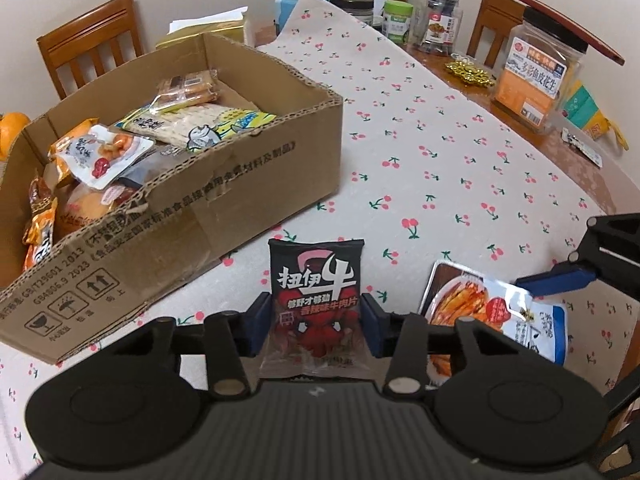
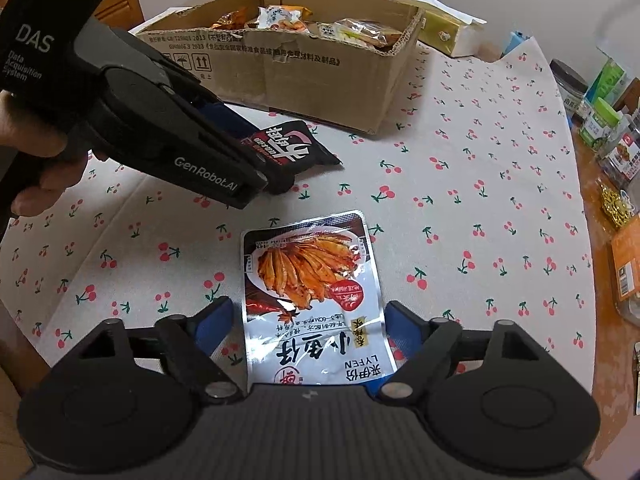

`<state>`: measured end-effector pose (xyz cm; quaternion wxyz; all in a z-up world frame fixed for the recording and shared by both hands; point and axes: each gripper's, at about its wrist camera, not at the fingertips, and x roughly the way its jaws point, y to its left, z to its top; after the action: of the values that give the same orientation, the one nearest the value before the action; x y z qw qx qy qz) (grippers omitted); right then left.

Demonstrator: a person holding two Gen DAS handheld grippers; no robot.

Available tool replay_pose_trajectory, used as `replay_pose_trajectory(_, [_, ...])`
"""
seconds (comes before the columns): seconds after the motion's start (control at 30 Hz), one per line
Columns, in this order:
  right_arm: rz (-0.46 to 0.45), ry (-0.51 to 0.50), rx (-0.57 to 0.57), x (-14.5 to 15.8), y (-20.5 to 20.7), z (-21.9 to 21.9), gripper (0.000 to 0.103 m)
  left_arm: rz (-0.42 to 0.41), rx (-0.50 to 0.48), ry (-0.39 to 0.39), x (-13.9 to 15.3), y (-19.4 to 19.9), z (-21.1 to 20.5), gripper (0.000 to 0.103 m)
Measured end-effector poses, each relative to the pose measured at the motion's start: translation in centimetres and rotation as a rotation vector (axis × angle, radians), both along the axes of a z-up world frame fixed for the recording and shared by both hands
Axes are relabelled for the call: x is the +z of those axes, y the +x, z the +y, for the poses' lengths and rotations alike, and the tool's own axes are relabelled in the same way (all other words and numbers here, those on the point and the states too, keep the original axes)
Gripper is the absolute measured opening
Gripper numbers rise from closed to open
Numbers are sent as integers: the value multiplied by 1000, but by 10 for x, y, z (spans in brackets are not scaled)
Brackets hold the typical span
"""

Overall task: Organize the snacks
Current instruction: 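Carry both packs over the box and open the left tool to drop its bag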

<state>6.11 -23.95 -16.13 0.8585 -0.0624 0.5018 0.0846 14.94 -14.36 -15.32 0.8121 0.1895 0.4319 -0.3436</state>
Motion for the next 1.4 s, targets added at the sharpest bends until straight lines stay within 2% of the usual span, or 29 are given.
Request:
replay_pose_trajectory(0.27, [-17,-11,-15,5,0,0,77,-11,18,0,10,-5,11,45])
replay_pose_trajectory(0.67, [-34,2,8,28,3,-4,74,-17,62,-16,38,-8,38,45])
replay_pose_trajectory(0.93, [-42,13,39,48,7,-3,74,-6,82,-52,69,-9,57,45])
replay_pose_trajectory(1.03, [-51,17,46,58,10,-4,74,-25,78,-61,87,-8,62,45])
replay_pose_trajectory(1.2, [-88,38,57,77,20,-6,74,-91,87,-76,113,14,68,45])
replay_pose_trajectory(1.4, [-143,50,52,98,38,-9,75,-156,132,-87,119,61,62,45])
